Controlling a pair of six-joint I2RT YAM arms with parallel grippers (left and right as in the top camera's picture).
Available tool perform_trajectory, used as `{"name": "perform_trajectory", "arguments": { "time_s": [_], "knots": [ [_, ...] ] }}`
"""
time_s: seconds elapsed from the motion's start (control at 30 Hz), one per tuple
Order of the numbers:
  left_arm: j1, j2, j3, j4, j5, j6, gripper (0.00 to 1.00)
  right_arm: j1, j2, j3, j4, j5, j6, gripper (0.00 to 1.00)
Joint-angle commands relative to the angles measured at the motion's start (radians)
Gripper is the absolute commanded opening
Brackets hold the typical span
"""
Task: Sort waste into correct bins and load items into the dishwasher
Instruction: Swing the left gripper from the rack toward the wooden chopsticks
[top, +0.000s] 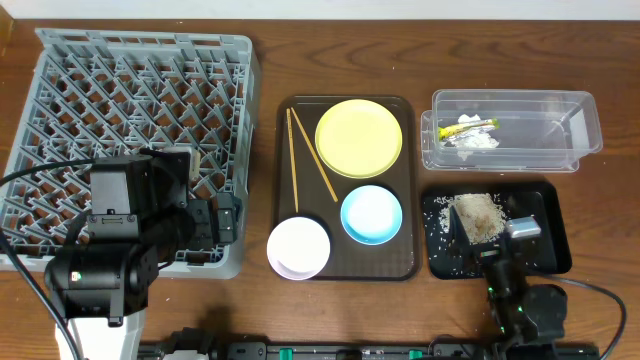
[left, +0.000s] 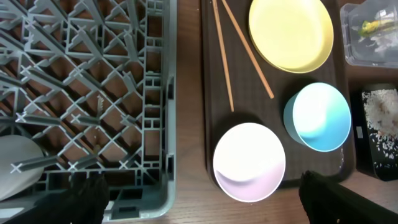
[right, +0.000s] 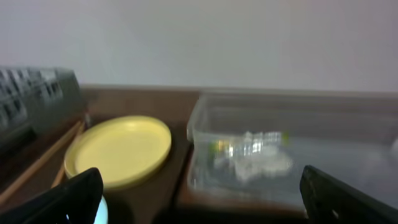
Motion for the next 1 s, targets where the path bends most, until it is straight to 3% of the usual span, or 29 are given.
{"name": "perform_trajectory", "arguments": {
  "time_s": [0.0,0.63,0.83,0.97],
  "knots": [
    [-0.005,0.000,0.012,0.000,-0.006,0.018,0.98,-0.007,-0.001,-0.002,-0.008,0.003,-0.005,0.99],
    [-0.005,0.000,0.012,0.026,0.015,-0.007,0.98,-0.007,0.001,-0.002,-0.010,0.003,-0.005,0.99],
    [-0.005,0.013,0.008,0.121,0.150,-0.025,0.98,-0.007,0.001,-0.002,-0.010,0.003,-0.005,0.99],
    [-0.015,0.072,-0.002,0.224,0.328,-0.025,0.98,-0.007,0.001,-0.002,-0.010,0.003,-0.005,0.99]
  ]
}}
